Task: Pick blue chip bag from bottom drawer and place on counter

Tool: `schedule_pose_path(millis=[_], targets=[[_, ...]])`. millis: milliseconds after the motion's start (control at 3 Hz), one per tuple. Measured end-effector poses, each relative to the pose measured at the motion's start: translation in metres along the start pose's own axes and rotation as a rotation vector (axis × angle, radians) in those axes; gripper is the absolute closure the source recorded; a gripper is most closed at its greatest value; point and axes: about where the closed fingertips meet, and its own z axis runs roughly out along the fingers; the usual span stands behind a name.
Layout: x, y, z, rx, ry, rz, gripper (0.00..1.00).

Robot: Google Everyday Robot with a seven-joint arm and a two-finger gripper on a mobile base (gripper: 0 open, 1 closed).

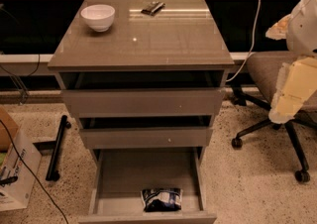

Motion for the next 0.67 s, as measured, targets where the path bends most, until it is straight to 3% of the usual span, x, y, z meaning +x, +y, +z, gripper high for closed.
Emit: schedule_pose_path(millis=[333,667], targets=[[0.000,-0.001,0.002,-0.001,0.000,0.010,0.00],[-0.003,-0.007,0.016,-0.014,0.002,0.093,0.00]])
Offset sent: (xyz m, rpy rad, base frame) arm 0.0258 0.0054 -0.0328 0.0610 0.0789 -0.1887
